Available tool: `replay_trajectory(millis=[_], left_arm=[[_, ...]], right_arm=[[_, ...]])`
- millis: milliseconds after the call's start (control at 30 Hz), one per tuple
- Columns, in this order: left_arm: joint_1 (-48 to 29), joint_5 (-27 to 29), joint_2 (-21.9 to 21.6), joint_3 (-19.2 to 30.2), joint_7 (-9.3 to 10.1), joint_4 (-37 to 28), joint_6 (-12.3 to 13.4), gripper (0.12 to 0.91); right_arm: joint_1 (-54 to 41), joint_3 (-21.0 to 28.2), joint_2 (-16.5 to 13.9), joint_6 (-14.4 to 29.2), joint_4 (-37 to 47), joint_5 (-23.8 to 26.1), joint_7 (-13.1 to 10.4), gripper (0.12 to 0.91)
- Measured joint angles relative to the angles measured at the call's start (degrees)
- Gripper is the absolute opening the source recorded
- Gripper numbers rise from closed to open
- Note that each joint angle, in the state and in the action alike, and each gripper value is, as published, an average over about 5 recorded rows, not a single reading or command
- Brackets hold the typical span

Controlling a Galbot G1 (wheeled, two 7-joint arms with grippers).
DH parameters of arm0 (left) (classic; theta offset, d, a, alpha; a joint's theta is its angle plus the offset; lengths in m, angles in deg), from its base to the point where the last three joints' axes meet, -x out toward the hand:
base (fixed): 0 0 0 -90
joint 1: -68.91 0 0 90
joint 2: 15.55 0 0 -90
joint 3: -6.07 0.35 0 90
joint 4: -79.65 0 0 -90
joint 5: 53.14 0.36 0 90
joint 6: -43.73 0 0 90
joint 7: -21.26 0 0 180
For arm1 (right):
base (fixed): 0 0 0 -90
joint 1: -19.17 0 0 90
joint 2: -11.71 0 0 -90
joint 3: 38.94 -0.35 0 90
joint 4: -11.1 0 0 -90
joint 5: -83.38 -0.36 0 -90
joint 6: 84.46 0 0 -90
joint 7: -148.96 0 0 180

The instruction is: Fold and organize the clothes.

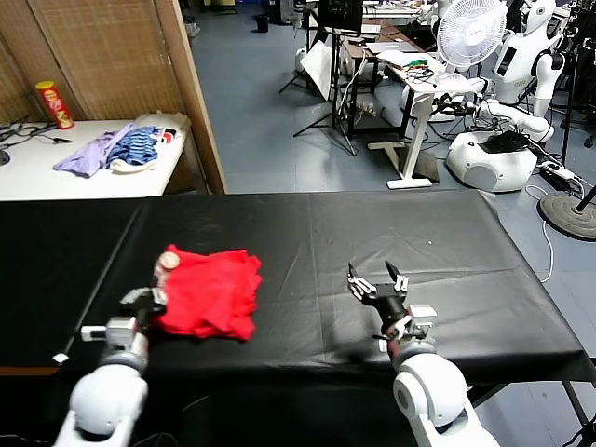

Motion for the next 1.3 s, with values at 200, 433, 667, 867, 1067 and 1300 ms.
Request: replay_trajectory(millis=[200, 433, 667, 867, 1067, 1300], left_arm=[[1.2, 4.9, -8.2, -4.0, 0.27, 2.8, -0.6, 0.129], [0.6, -1.3, -8.3, -0.3, 1.66, 7.4, -2.6, 0.129], [-1.2, -6.4, -0.4, 11.4, 1.91, 5.4, -1.3, 0.129], [-1.6, -5.7, 6.3, 18.5, -0.01, 3.2, 0.8, 0.188], [-1.2, -9.9, 8.0, 21.0, -5.25, 4.0, 6.3, 0.507], [-0.9, -15.8, 6.8, 18.9, -4.99, 8.2, 11.2, 0.782]], right_arm=[[-0.2, 0.3, 0.3, 0.0, 0.3, 0.0, 0.0, 0.798], [0.3, 0.7, 0.5, -0.2, 0.6, 0.9, 0.2, 0.798], [1.1, -0.1, -0.3, -0.3, 0.7, 0.9, 1.0, 0.798], [0.8, 0.6, -1.5, -0.7, 1.9, 0.1, 3.8, 0.798], [-0.8, 3.0, -2.0, -3.3, 3.7, -3.6, 6.6, 0.798], [-6.2, 9.3, -0.5, -9.1, 8.1, -12.8, 7.1, 0.798]])
